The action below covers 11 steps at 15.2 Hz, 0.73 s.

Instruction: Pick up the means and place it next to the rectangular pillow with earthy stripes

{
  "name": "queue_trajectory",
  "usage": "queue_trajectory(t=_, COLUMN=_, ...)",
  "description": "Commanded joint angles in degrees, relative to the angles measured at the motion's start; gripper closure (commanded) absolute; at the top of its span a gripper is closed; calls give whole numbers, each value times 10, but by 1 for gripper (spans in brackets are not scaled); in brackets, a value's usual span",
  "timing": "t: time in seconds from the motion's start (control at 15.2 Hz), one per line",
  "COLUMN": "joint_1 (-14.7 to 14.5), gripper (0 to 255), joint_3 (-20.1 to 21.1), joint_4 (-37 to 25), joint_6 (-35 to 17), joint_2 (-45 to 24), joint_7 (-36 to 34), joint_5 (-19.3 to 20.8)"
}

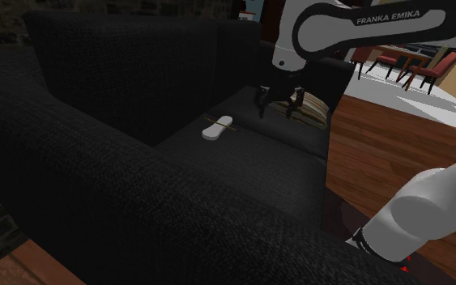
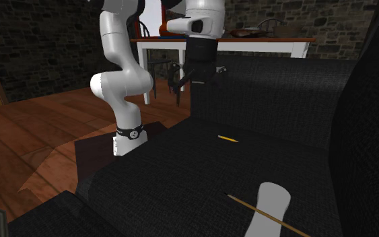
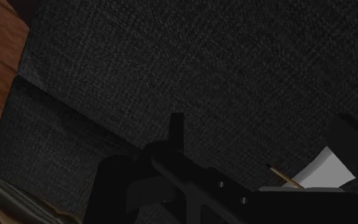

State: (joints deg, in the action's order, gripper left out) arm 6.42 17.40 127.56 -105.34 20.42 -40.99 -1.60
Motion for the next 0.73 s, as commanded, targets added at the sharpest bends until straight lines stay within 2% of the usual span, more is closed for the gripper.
queue_trajectory(t=0.0, joint_1=8, gripper=0, joint_3=12, joint_4=-19, joint_6=-24, joint_2=-44, joint_7=-43, joint_5=4)
queue_trajectory(t=0.33, joint_1=19, gripper=0, joint_3=34, joint_4=-90, joint_6=-63, joint_2=-160, joint_7=-148, joint_5=30)
queue_trajectory(t=0.66, joint_1=17, gripper=0, joint_3=36, joint_4=-179, joint_6=-85, joint_2=-277, joint_7=-246, joint_5=65)
